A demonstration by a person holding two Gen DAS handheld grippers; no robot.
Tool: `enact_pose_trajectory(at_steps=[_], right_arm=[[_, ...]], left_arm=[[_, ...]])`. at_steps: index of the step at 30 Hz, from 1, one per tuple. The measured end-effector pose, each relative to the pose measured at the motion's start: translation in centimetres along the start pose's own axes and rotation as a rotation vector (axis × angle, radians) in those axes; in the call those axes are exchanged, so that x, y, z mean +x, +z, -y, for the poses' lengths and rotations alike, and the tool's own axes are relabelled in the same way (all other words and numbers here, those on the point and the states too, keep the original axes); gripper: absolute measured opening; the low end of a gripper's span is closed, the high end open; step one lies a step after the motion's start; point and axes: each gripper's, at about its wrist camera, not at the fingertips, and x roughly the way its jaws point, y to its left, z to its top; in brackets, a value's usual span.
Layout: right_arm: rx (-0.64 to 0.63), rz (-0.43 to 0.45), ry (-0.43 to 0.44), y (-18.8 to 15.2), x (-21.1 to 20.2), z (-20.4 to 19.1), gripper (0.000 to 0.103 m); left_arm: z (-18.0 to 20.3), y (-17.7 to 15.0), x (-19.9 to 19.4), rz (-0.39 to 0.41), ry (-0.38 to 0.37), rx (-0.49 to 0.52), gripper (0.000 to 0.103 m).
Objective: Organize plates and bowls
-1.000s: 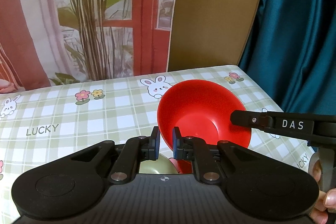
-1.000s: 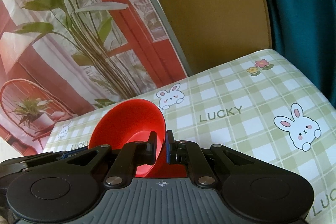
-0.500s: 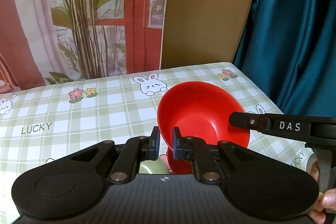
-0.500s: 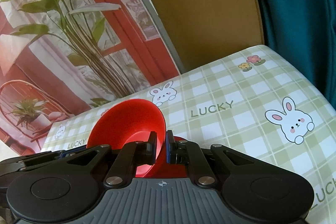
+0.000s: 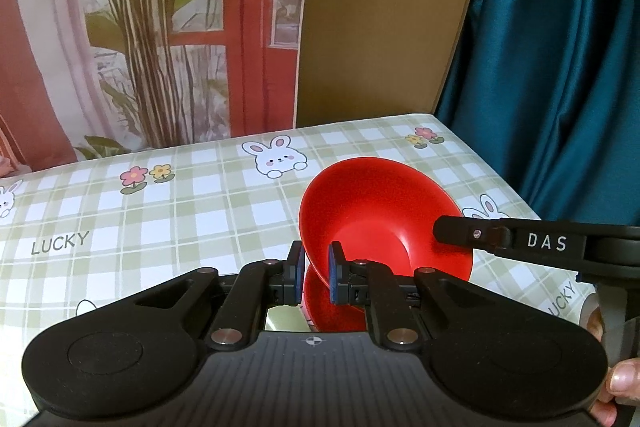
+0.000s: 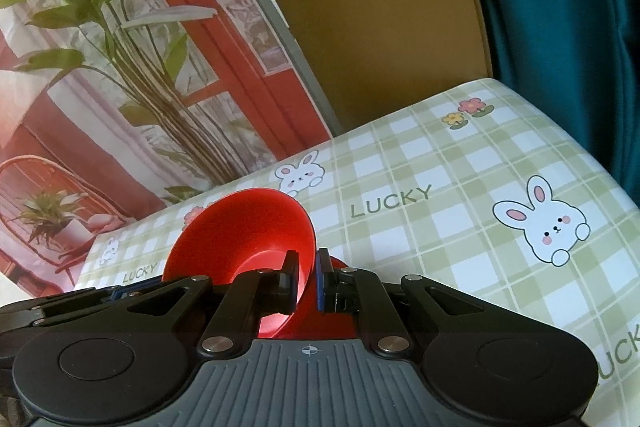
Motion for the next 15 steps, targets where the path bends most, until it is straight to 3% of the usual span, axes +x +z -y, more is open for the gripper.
enact_pose_trajectory(at_steps=[15], right_arm=[[0.031,-0.042,-0.026,-1.1,1.5,1.8,0.008]], left_arm=[[0.1,-0.6,1.7,-0.046,-0.027,0.017,0.013]])
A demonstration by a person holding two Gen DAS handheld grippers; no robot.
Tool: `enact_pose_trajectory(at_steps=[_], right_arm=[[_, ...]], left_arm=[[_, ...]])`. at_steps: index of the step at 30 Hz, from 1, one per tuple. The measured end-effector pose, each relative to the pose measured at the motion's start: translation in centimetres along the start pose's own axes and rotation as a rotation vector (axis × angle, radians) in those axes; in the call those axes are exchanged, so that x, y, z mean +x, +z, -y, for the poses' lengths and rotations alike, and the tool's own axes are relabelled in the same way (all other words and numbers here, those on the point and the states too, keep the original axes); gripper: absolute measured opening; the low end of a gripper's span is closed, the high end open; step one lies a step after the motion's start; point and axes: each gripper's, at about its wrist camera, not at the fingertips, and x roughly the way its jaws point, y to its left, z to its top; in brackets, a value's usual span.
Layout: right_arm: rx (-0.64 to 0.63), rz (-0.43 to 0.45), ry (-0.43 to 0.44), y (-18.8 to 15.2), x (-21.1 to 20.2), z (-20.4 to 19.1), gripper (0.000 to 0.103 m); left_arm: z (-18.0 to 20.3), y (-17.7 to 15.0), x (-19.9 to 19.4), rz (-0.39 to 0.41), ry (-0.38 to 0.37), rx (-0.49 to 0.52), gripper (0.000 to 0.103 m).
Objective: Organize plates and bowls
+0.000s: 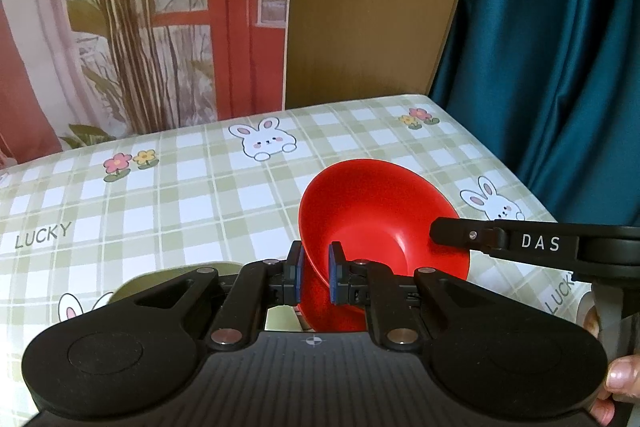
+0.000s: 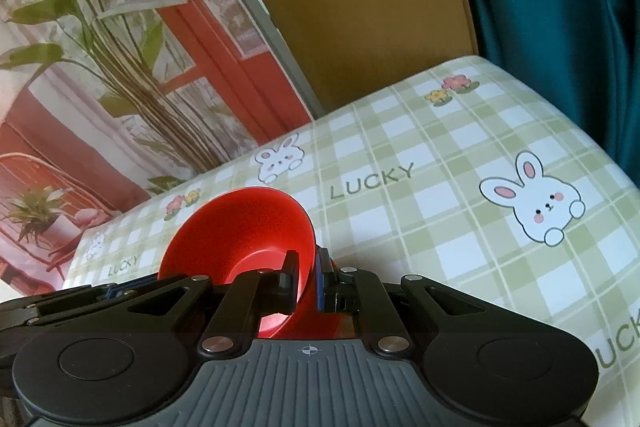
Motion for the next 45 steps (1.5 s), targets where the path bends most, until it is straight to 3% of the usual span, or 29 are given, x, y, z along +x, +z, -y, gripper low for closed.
enact_pose_trajectory(at_steps=[22,31,34,45], right_arm=[[-0.027,-0.013,-0.040,-1.1,0.6,0.2,0.010],[-0.038,-0.008,-0.046,-1.3,0.6,0.3,0.015],[-0.036,-0.006,-0.049,-1.3,0.6,0.6,0.015],[-0.020,-0.030,-0.046,-1.8,1.9,1.3,0.016]], left_arm=[[0.7,-0.9,1.5,-0.049,0.010,0.031,0.014],[0.7,-1.0,1.7,-0.052,0.021,0.041,0.022],[0.5,-1.0,1.6,-0.044,0.015,0.027,0.027],[-0.6,-1.0,0.7,0.014,0.024,-0.078,0.027]])
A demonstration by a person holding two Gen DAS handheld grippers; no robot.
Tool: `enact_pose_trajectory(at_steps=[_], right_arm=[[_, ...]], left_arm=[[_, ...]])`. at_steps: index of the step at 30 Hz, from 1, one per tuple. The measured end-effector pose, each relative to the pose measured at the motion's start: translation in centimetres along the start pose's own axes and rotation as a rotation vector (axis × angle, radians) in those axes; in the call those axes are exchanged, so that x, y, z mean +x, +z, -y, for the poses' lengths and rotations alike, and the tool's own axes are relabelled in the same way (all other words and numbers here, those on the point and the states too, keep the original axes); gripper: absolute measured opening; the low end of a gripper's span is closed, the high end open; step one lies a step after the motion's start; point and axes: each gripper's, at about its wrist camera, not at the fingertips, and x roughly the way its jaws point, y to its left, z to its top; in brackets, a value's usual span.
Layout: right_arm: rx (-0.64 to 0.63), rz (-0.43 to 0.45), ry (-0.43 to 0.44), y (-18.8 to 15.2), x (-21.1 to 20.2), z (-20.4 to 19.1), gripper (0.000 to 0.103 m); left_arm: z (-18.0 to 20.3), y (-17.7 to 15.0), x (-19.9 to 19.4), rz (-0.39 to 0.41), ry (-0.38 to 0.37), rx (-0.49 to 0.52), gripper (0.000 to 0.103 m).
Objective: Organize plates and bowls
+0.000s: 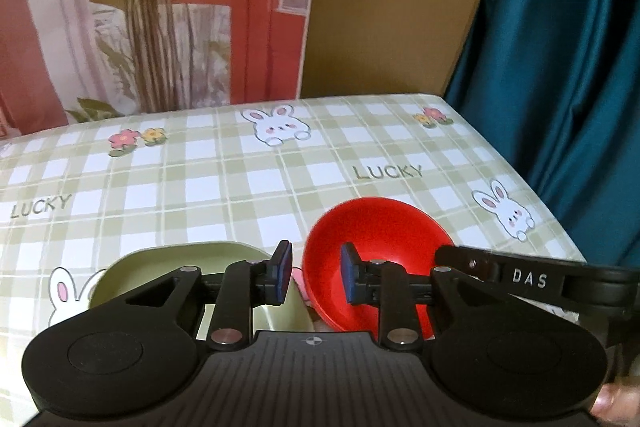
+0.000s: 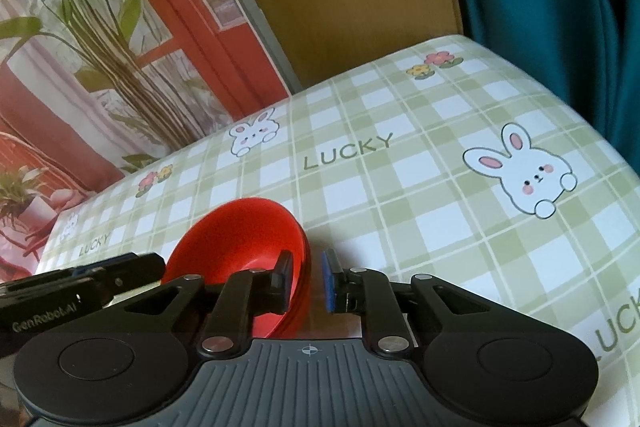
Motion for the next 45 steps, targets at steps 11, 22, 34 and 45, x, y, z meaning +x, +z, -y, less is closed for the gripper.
enact_pose_trajectory(at_steps=[11,22,34,45], right_arm=[[0.065,0.003,0.052,-0.4,0.5,1.4,0.011],[0.097,0.008,0.055,-0.6,0.6,2.4,0.010],[0.105,0.008,0.058,-0.7,0.7,2.5,0.010],[0.116,0.006,0.063,-0.8,0.7,2.3,0.007]], left_arm=[[0.1,-0.5,0.3,-0.005,-0.012,-0.027,0.027],[0.7,-1.2,0.7,-0.026,-0.024,-0.043,0.027],[1.4,-2.1,1.2,-0.046,-0.040,-0.054,0.027],[1.4,-2.0,1.3,-0.036,-0.036,-0.061,0.022]])
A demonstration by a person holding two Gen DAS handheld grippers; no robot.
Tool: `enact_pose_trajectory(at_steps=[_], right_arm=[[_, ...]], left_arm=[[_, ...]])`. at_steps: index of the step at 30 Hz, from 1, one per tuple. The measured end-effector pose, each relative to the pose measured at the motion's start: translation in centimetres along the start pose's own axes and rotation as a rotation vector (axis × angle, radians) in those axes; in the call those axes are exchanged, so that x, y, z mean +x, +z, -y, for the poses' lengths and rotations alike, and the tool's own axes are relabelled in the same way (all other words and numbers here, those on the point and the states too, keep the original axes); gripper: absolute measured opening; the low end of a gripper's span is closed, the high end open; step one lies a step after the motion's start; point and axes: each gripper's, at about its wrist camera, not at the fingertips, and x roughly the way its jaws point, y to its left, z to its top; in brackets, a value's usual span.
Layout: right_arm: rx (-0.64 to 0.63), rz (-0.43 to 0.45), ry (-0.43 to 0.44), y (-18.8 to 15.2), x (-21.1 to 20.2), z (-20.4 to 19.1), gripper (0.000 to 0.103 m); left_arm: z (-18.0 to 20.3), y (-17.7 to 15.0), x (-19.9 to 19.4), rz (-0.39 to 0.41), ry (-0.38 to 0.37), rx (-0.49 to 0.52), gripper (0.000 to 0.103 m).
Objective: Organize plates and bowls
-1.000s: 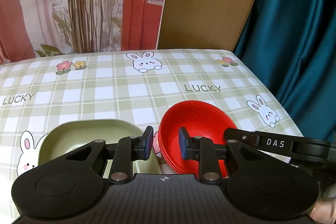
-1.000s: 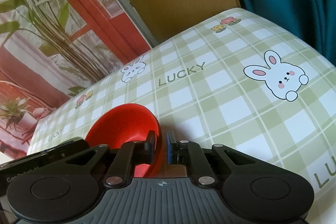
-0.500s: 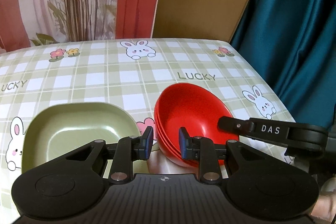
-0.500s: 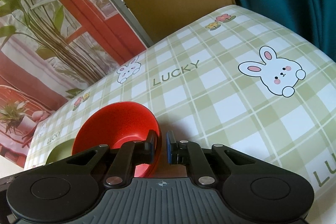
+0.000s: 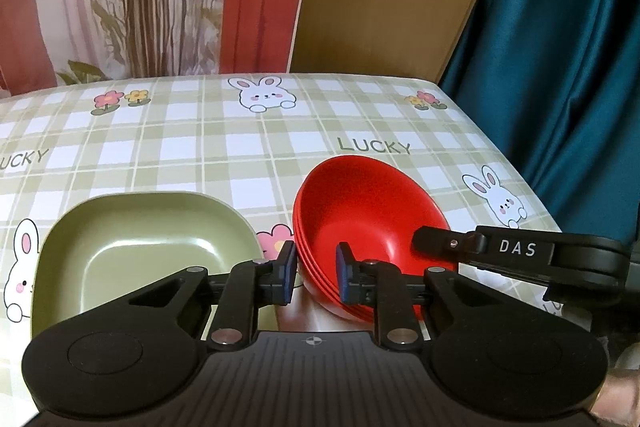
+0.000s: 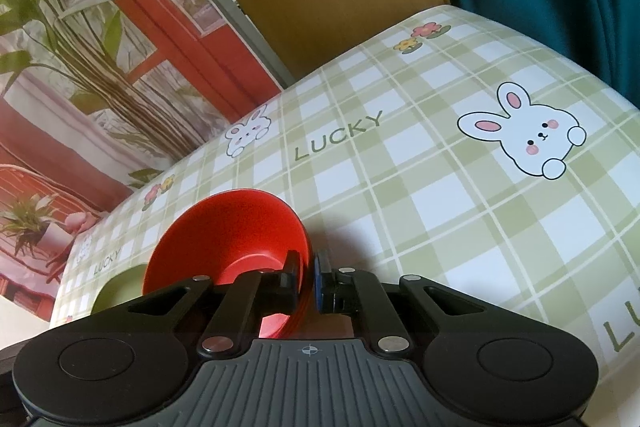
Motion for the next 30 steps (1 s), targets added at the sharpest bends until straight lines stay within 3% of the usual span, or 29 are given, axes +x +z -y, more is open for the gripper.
enact_pose_trajectory(at_steps=[14,30], right_arm=[[-0.025,0.057,0.029,0.9,-2.6,-2.1,0.007],[-0.096,0.068,0.077,1.2,-3.6,-8.1,0.007]], left_arm=[[0.5,0.9,-2.7,0.060,0.003,0.018,0.022],[-1.8,2.2,-7.2,0.132,0.041,0.022,0.022]])
